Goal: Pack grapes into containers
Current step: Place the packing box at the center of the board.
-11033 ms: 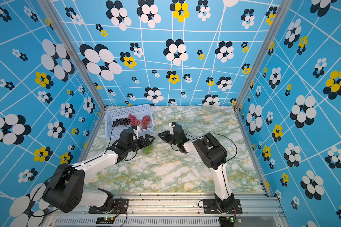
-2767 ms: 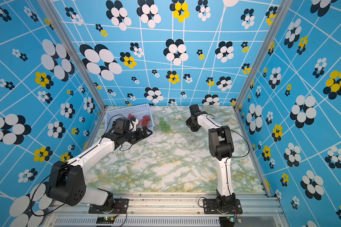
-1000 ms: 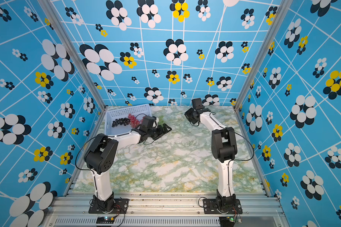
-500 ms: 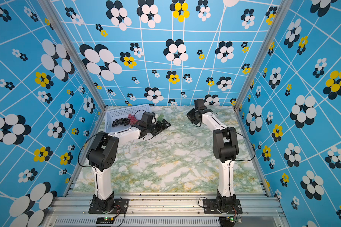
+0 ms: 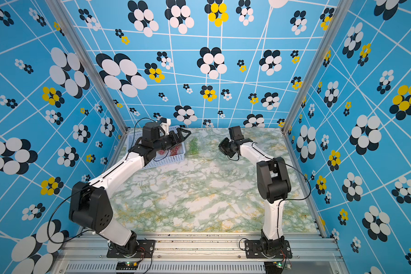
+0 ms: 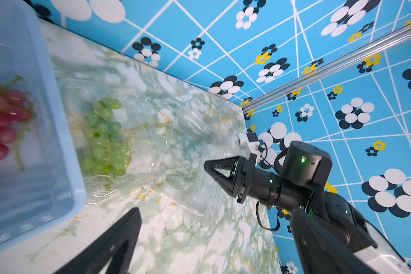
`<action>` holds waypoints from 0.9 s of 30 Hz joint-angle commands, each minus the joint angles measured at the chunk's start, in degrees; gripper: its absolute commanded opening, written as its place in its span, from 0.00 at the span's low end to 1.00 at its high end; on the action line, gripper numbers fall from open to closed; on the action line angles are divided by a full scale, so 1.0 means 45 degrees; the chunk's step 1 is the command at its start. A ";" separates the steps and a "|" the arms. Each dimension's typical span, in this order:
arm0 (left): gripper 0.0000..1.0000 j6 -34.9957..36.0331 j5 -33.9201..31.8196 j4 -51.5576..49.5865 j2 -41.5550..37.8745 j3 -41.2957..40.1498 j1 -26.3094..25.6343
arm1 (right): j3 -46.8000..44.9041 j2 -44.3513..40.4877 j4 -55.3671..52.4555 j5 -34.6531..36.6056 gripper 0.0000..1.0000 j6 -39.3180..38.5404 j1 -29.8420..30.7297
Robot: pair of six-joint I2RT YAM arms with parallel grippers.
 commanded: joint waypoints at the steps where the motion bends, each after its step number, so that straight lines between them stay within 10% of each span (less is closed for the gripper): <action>1: 1.00 0.0892 -0.0065 -0.1612 -0.0973 -0.0931 0.0621 | -0.0922 -0.1097 0.0336 0.0060 0.14 -0.0631 0.0592; 14: 1.00 0.0899 -0.0236 -0.2717 -0.4360 -0.4381 0.1935 | -0.1138 -0.0128 -0.0263 -0.0459 0.17 -0.2250 0.3684; 27: 0.99 0.1601 -0.0714 -0.5101 -0.3712 -0.3209 0.2609 | 0.0162 0.1397 -0.0822 -0.0442 0.32 -0.2231 0.4145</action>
